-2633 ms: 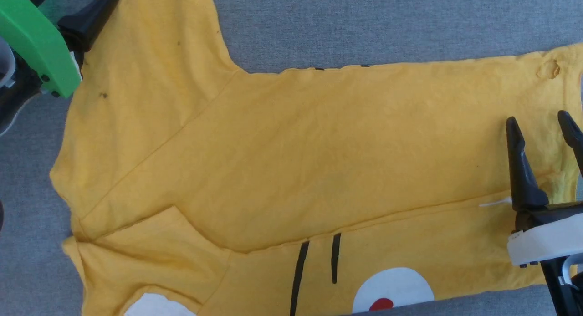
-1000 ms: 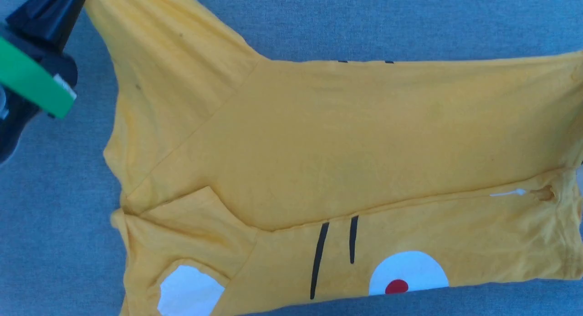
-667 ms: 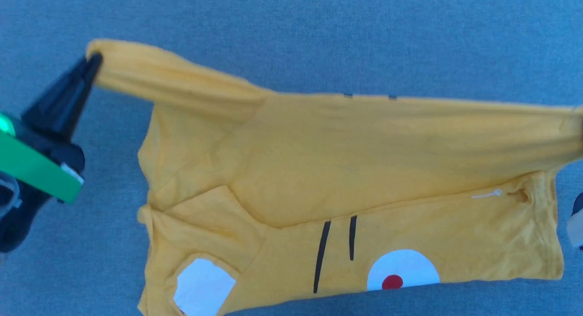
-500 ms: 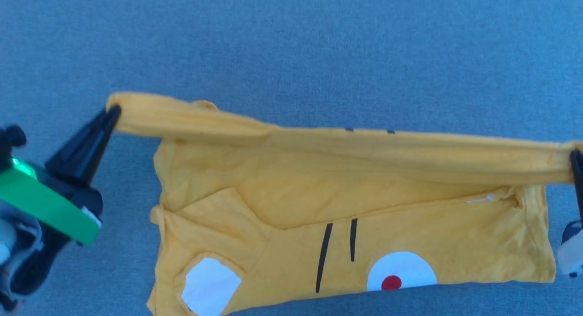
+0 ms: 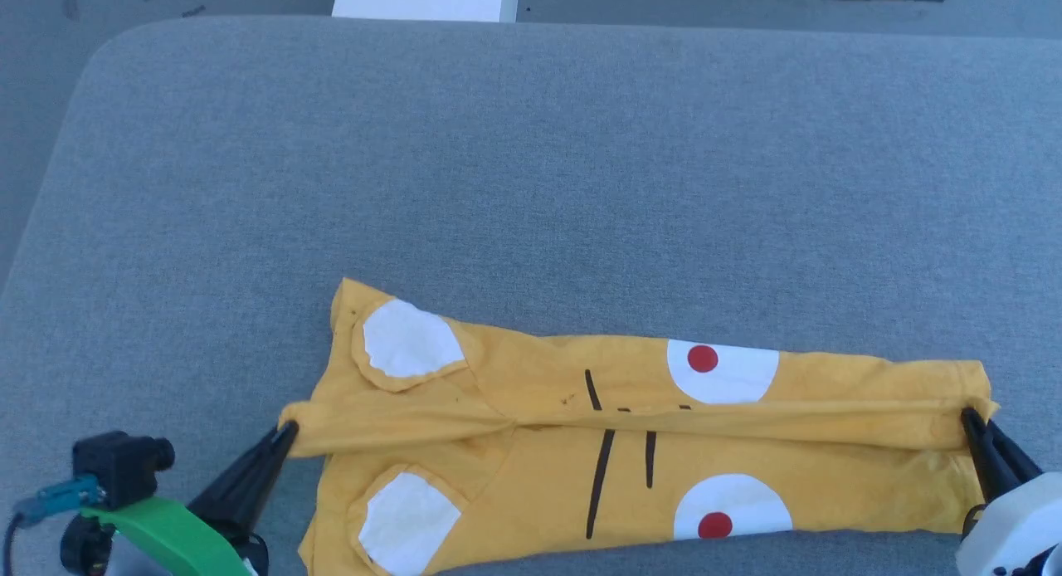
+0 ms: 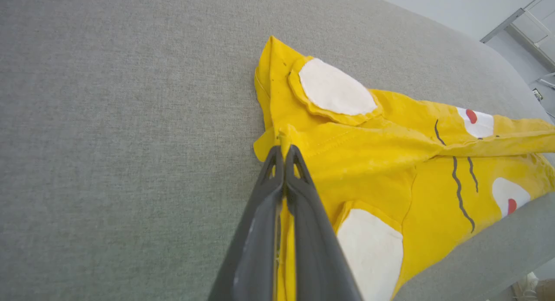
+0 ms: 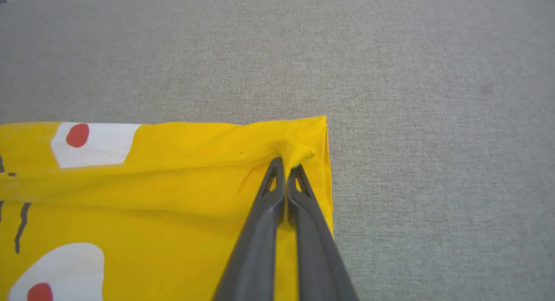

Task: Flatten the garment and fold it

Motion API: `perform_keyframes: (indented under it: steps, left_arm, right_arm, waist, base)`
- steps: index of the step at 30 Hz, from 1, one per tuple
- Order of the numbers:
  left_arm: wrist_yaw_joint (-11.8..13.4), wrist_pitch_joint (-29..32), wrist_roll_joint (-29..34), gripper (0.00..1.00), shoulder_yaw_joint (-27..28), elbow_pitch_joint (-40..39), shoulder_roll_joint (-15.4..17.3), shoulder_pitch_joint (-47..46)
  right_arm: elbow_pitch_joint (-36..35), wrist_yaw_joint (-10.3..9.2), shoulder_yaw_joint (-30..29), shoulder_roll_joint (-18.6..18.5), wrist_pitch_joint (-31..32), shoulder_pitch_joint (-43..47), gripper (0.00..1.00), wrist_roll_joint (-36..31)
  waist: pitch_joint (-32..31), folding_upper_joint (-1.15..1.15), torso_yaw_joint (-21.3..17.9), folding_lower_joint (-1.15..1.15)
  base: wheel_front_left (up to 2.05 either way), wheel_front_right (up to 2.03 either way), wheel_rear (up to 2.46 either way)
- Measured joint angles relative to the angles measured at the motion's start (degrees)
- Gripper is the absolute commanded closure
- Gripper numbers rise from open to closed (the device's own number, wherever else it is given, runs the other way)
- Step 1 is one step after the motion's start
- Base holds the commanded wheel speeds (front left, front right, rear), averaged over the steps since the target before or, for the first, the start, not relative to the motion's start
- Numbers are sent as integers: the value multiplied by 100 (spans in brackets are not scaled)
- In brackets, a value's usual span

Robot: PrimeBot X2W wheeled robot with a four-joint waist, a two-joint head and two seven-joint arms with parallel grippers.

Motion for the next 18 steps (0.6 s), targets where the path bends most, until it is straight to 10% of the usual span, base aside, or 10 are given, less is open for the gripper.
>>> perform_keyframes:
  steps: [4, 5, 6, 13, 18]
  left_arm:
    - [-10, 71, 130, 100, -208, 280, -229, -2]
    - [-30, 108, 130, 52, -247, 342, -304, -5]
    - [-54, 110, 130, 0, -275, 383, -370, -7]
    - [-109, 48, 110, 0, -9, 535, -780, -90]
    - [-24, 18, 310, 0, 1418, 111, -1229, -10]
  right_arm:
    - [264, 0, 96, -85, -16, 3, 100, -5]
    - [336, 0, 119, -115, -16, 0, 65, -10]
    - [380, 0, 124, -130, -24, -8, 0, -10]
    - [467, 0, 104, -131, -14, -37, 0, 92]
    - [40, 0, -167, -89, 137, -38, 0, 437]
  waist:
    - [-79, 0, 2, 0]
    - [-79, 0, -4, 0]
    - [-76, 0, -6, 0]
    - [-45, 0, -36, 0]
    - [-32, 0, -31, 0]
  base:
    - [0, 0, 0]
    - [0, 0, 0]
    - [0, 0, 0]
    - [0, 0, 0]
    - [0, 0, 0]
